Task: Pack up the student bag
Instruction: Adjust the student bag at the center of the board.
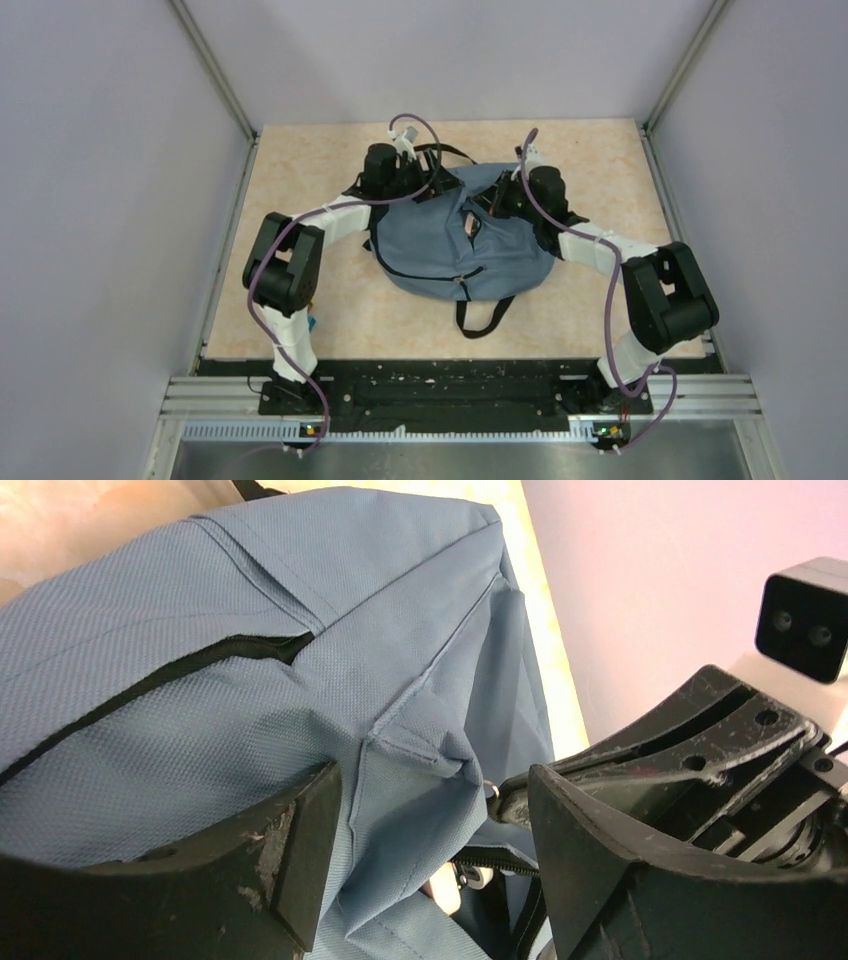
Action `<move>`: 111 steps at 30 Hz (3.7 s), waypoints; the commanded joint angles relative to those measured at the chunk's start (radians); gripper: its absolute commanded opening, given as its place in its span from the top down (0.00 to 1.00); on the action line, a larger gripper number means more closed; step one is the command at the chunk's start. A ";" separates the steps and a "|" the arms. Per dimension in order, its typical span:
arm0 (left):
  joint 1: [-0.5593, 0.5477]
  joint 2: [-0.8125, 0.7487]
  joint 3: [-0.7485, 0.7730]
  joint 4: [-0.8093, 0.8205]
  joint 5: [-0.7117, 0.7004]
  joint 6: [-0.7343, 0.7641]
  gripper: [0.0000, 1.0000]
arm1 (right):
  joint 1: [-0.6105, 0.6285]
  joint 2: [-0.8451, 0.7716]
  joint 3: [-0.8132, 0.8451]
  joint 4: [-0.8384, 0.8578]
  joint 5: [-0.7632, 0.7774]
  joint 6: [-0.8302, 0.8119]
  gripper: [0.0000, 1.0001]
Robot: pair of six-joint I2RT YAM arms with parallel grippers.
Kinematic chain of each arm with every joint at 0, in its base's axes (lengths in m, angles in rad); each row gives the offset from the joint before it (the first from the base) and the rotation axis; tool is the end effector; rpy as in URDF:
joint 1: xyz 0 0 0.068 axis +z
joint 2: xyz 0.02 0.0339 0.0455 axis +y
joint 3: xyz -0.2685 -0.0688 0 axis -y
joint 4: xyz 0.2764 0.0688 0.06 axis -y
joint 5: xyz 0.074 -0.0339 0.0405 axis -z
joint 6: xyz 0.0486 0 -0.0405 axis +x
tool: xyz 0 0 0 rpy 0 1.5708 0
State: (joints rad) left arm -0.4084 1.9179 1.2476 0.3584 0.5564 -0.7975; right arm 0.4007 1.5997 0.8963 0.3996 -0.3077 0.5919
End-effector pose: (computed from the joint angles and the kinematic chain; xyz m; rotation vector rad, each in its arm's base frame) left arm 0.4257 -0.2122 0.2059 0.0217 2.0659 -1.3112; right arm 0.3554 0.1665 0.2129 -0.0352 1.9767 0.9549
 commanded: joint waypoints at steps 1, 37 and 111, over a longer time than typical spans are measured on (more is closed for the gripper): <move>-0.010 -0.012 0.067 -0.041 -0.034 0.034 0.28 | 0.033 -0.026 0.011 -0.015 -0.008 -0.040 1.00; 0.008 0.134 0.167 0.060 -0.278 -0.103 1.00 | 0.117 -0.055 0.002 -0.211 0.107 -0.188 1.00; -0.172 0.185 0.486 -0.511 -0.295 0.277 0.72 | 0.119 0.005 0.044 -0.124 0.109 -0.249 1.00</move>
State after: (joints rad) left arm -0.5869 2.0697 1.6833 -0.2333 0.2234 -0.4911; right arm 0.4973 1.5982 0.8867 0.3157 -0.1318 0.3847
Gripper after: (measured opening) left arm 0.384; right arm 0.007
